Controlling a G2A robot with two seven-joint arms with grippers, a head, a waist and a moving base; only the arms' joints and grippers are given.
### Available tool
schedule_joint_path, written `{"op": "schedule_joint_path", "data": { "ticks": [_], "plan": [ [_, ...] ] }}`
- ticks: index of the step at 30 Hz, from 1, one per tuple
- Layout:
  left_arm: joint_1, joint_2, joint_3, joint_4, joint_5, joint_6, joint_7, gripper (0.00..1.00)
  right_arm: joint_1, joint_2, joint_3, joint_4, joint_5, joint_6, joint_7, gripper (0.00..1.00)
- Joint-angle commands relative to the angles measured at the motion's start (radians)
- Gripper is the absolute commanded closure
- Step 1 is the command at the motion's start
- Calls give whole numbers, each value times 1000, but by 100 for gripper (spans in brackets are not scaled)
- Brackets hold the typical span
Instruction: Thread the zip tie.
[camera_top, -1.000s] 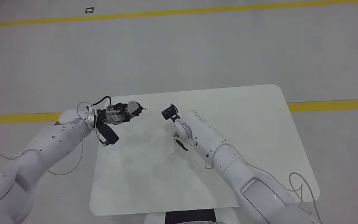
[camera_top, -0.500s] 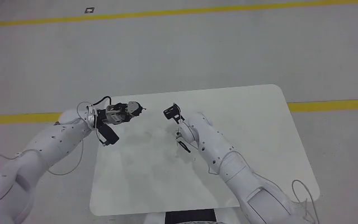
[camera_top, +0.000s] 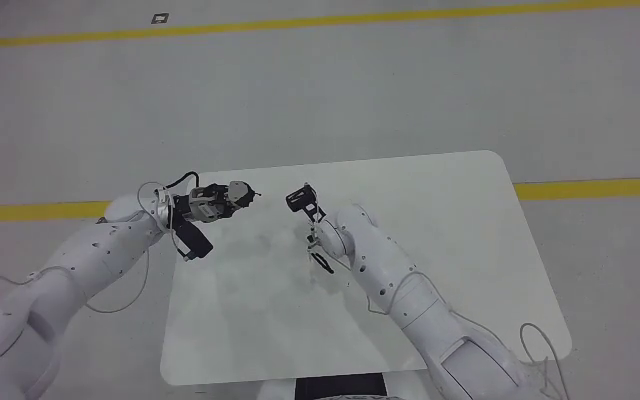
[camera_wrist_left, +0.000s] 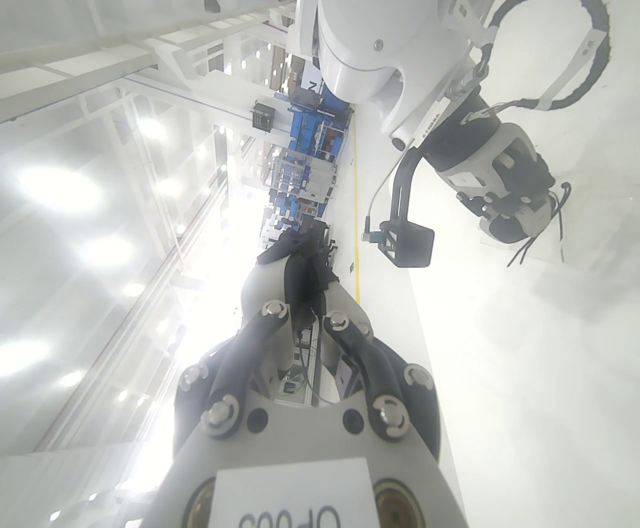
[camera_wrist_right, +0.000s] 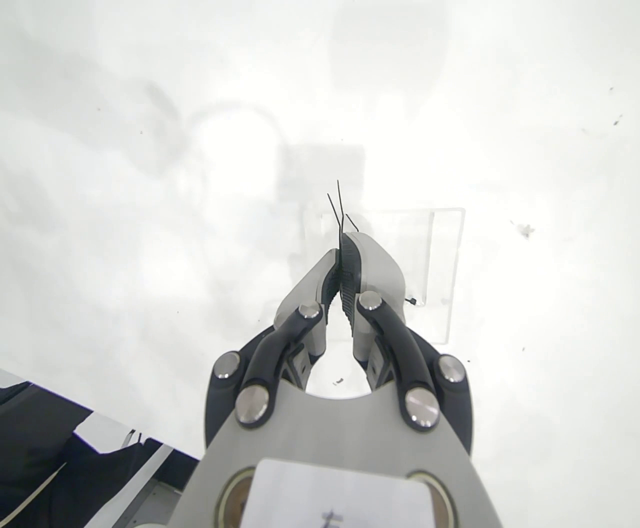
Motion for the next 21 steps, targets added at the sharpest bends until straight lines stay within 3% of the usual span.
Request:
{"op": "schedule_joint_path", "data": {
  "ticks": [1, 3, 11, 21],
  "plan": [
    [0, 0, 0, 0, 0, 0, 0, 100, -1, -1, -3, 2, 7, -2, -1, 100],
    [0, 0, 0, 0, 0, 0, 0, 100, 1, -2, -8, 12, 10, -2, 1, 89],
    [0, 0, 0, 0, 0, 0, 0, 100, 27, -8, -19, 62, 32, 1, -1, 76],
    [0, 0, 0, 0, 0, 0, 0, 100, 41, -9, -20, 82, 35, 12, 4, 80]
  ]
}}
